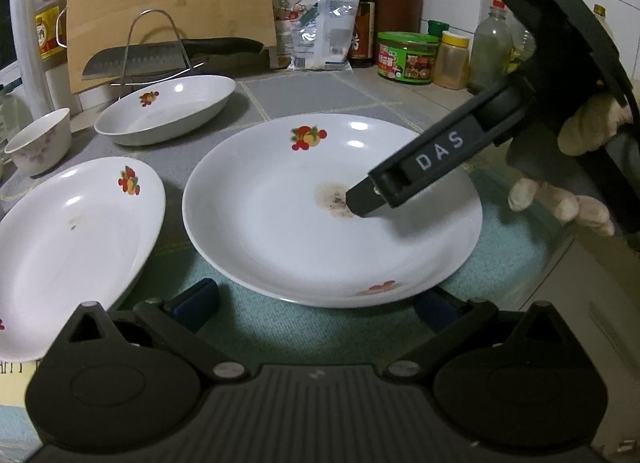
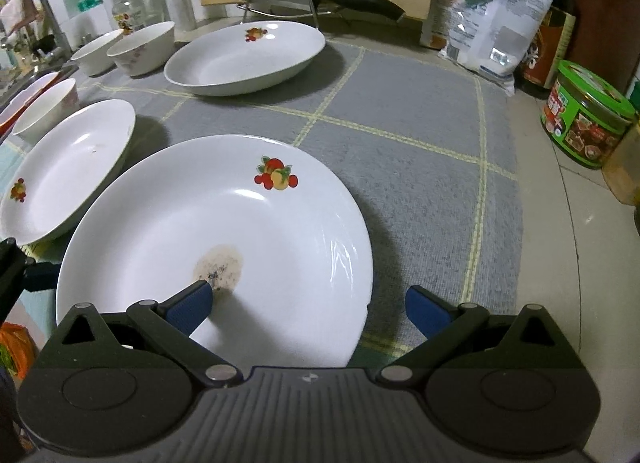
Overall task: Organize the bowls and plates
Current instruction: 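Close the right gripper on the stained plate's rim, then lift the stained plate with the right gripper and carry it across the mat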
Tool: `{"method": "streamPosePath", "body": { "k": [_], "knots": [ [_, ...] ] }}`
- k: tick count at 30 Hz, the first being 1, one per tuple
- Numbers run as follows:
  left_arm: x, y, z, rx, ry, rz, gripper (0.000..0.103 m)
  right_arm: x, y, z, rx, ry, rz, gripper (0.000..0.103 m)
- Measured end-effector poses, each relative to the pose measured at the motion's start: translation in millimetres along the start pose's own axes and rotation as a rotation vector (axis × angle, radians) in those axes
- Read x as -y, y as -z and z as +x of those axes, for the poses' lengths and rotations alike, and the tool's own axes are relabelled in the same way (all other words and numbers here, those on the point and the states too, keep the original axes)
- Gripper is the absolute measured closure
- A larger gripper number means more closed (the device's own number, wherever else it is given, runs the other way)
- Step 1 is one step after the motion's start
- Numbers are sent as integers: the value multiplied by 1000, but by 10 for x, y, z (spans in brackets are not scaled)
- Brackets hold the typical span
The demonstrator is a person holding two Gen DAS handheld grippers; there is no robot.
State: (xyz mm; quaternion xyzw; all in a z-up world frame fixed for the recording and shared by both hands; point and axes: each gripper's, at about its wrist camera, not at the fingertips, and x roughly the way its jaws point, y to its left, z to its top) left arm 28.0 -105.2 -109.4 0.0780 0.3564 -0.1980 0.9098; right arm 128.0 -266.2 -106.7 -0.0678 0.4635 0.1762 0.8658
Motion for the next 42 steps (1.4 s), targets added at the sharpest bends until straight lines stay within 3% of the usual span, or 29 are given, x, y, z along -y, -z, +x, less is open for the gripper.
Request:
{"method": "streamPosePath", "body": {
  "k": [9,23,36,42],
  "knots": [
    [-12,42,-11,36,20,19,0,68,-22,15,11,-70,-97,0],
    [-33,59,-14,49,37,36,0,96,-343,195,-18,-284,-290,0],
    [-3,32,-9,51,38,84,0,148,-513,273,-32,-449,-289,1],
    [-1,19,-15,37,39,95,0,150,-518,262,-40,-448,-286,3]
  ]
}}
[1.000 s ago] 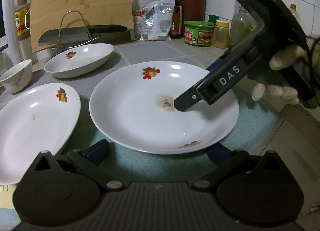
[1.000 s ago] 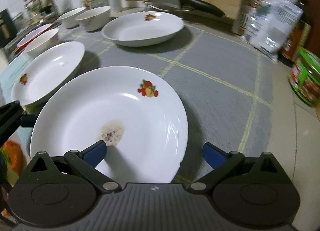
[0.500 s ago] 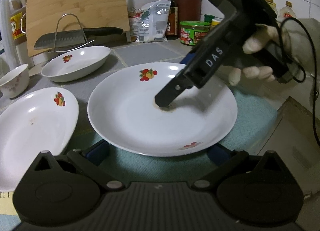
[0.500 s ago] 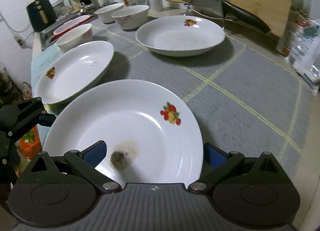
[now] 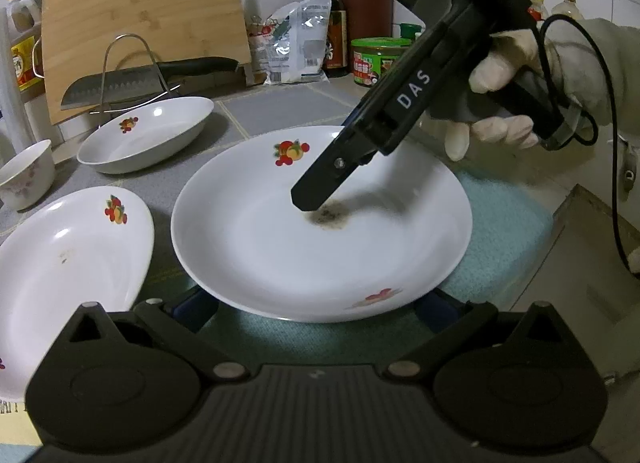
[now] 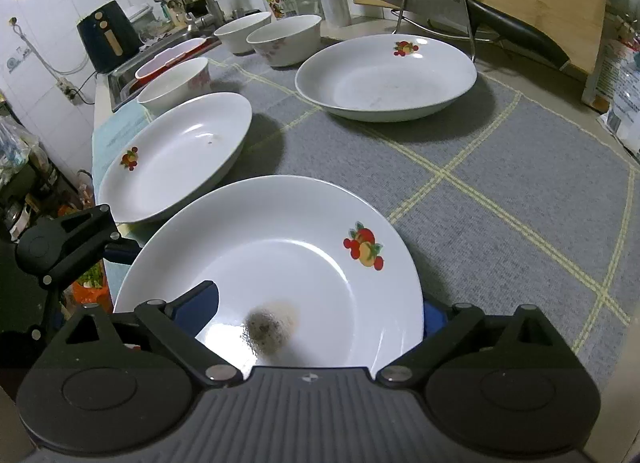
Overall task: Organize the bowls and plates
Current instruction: 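Lift the stained plate with the right gripper and carry it across the mat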
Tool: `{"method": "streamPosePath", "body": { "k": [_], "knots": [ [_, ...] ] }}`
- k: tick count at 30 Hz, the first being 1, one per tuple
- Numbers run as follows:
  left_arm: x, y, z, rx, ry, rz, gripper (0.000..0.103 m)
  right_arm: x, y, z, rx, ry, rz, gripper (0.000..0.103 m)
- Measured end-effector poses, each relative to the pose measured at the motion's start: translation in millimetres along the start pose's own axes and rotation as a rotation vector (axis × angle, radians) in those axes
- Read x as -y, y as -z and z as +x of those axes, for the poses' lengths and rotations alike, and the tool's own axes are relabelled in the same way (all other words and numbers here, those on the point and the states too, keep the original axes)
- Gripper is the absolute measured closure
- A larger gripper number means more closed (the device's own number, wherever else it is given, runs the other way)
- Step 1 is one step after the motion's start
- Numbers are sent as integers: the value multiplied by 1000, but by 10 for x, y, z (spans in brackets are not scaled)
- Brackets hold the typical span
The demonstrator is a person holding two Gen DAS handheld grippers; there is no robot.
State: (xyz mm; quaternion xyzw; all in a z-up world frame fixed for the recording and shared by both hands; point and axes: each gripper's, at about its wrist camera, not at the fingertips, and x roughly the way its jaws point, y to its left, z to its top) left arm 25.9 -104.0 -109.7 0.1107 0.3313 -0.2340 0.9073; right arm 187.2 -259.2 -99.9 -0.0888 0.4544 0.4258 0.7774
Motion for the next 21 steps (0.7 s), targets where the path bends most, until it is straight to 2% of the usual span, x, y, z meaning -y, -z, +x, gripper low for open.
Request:
{"method": "streamPosePath", "body": {
  "k": [6,11,21],
  "knots": [
    [-16,-52,9,-18,12,5,0,-13,13,-48,0,15,1,3],
    [-27,-163,10,1,34,9,1,14,-6,-183,26,47,0,3],
    [18,-556,332,41,82,69,0,323,-78,-506,81,144,28,3]
  ]
}}
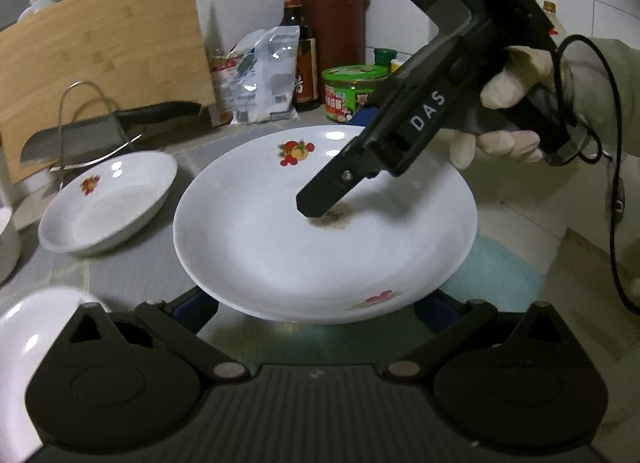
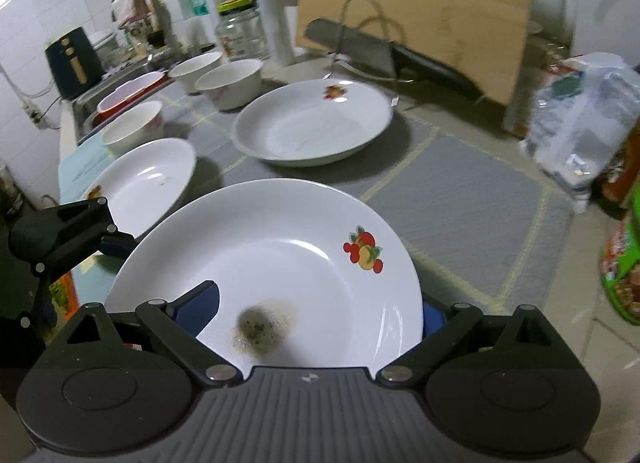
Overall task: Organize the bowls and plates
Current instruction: 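Lift the stained plate with the right gripper and carry it across the mat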
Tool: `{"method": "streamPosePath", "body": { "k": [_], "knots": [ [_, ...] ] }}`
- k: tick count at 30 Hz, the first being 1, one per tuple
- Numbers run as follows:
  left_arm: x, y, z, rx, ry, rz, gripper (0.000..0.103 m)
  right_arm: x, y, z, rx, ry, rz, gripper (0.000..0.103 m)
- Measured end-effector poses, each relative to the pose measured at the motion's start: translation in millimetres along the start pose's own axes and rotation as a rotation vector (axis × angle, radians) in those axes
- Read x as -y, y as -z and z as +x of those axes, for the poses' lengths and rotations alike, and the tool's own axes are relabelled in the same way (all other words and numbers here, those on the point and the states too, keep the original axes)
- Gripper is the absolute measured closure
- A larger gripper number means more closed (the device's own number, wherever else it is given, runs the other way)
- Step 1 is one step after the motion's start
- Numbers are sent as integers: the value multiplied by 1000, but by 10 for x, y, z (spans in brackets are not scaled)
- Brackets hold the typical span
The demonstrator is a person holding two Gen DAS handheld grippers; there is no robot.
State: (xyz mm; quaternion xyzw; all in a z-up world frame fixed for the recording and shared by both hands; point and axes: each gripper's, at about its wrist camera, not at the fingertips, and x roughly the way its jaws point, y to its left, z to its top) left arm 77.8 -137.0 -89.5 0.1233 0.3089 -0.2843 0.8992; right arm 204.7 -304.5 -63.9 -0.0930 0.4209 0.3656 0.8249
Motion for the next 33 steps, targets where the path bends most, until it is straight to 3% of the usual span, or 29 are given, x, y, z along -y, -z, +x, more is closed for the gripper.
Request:
{"method": "streamPosePath", "body": {
  "k": [15,33],
  "knots": [
    [-127,-331,713,-17,10,18,1,584,-99,40,18,73,44,3],
    [-131,-400,975,-56,-3,1,1,819,-68,268,-13,96,72,3]
  ]
}}
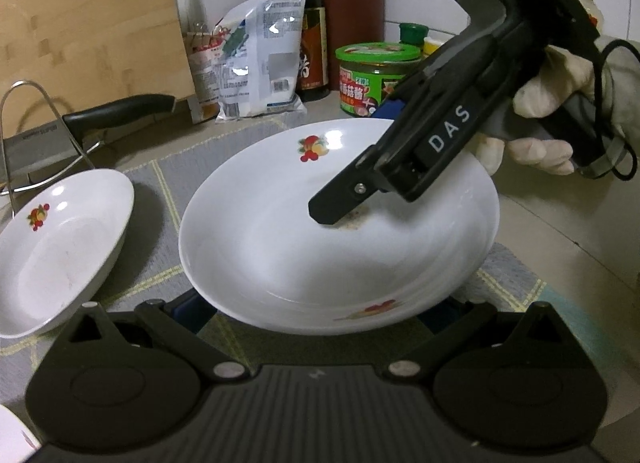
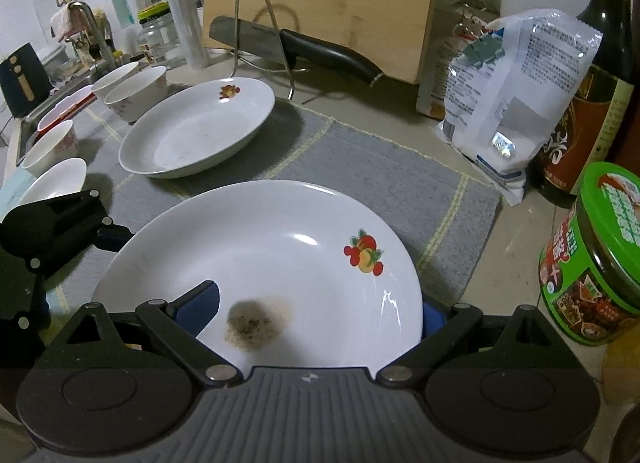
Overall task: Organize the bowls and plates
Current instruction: 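Lift the stained plate with the right gripper and carry it across the mat, then lower the stained plate onto the mat and open the right gripper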
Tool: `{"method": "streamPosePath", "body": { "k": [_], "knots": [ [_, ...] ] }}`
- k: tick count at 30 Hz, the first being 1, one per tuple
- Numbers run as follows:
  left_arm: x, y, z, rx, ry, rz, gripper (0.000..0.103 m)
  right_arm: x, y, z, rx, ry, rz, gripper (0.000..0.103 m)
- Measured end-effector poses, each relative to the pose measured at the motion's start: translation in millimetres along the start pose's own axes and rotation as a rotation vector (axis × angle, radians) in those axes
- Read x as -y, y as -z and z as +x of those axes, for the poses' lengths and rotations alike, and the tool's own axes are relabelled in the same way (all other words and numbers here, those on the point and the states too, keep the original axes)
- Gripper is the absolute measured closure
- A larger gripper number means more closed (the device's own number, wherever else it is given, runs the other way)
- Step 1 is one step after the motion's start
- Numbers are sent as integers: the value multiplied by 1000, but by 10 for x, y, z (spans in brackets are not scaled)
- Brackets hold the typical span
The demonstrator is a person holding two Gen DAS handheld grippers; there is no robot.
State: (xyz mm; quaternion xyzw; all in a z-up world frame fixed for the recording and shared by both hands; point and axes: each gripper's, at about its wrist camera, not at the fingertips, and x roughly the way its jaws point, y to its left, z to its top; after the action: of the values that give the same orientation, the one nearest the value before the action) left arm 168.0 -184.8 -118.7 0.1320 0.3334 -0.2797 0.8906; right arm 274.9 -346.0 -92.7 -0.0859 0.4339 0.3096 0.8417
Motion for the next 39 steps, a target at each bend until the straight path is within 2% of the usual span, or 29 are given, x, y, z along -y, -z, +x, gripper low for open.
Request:
{"method": "streamPosePath", "body": {
  "k": [7,9,15,22,26,32,39],
  "knots": [
    [45,10,11,-16,-4,19,1,8,32,47,-25,30,7,3],
    [65,27,-29,-10,-6,21,1,3,43,26,-23,40,3,0],
    [32,52,-275,7,-9,-12,1,-75,15,-147,-2,80,-20,0],
    [-1,48,-699,82,-50,-87,1,-300,-55,-374,63,118,-41,0],
    [-13,95,-942,114,-95,-130,1,-522,-133,-474,96,134,-67,0],
    [-143,338,-1340,135,-158,-203,1,-1018,-232,-525,149,130,-91,0],
    [-438,734,-1739,136,-196,-241,1,-1663,-203,-357,141,83,-50,0]
  ]
}}
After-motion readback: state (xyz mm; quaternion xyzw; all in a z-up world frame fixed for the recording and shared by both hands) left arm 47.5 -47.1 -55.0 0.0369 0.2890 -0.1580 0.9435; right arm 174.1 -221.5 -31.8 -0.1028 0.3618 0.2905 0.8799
